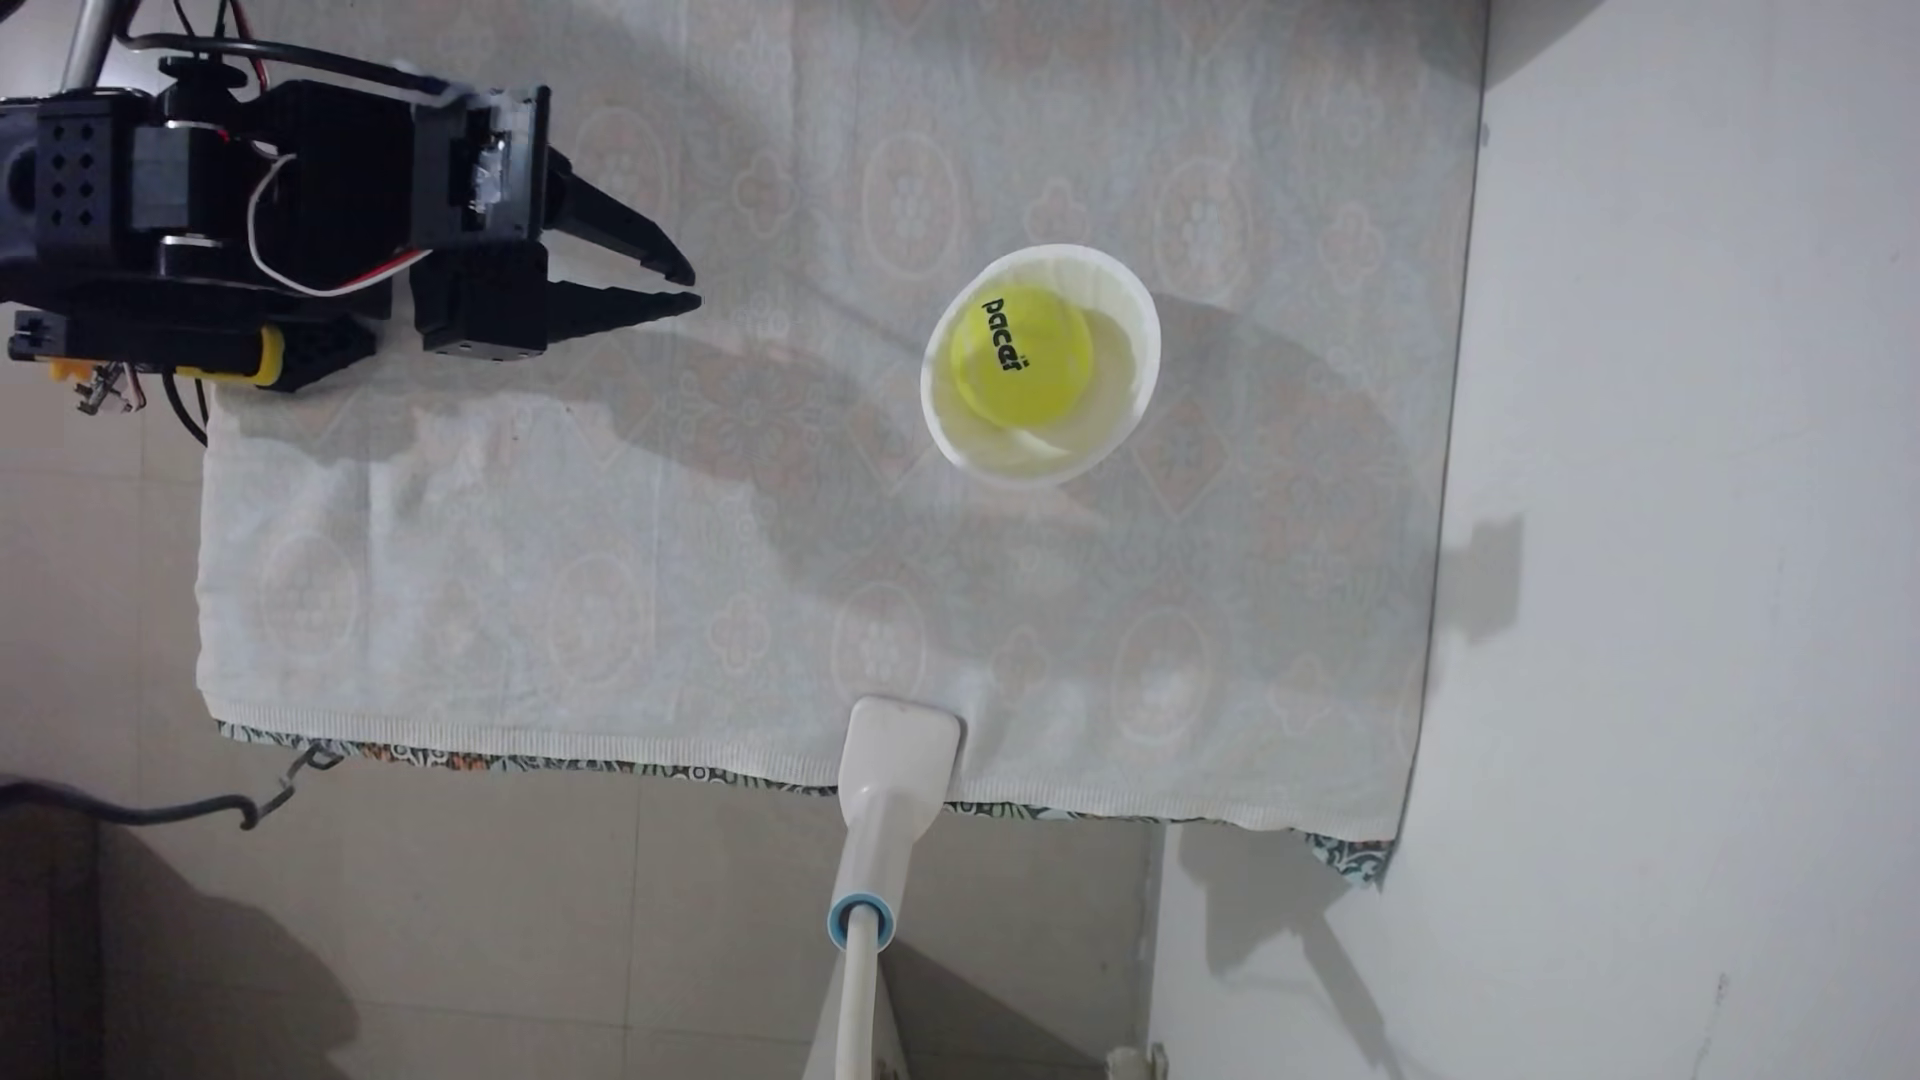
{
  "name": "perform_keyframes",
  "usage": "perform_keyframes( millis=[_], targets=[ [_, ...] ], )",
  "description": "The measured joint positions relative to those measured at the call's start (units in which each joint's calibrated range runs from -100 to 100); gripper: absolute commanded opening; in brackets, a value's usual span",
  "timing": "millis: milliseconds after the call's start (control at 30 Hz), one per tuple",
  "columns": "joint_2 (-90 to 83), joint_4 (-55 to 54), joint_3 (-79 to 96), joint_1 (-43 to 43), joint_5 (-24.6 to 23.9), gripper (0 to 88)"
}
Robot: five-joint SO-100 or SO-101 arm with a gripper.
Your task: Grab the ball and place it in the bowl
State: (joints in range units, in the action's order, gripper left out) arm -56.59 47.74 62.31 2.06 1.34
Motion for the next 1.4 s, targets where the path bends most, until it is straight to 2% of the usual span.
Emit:
perform_keyframes(
  millis=[200,500,1100,1400],
  targets=[
    [-6.9,-2.7,14.1,3.1,0.6,0.2],
    [-12.3,-2.7,21.5,2.9,0.6,0.2],
    [-31.7,8.9,30.3,2.3,-0.5,0.2],
    [-34.1,9.3,34.7,2.5,-0.8,0.2]
  ],
)
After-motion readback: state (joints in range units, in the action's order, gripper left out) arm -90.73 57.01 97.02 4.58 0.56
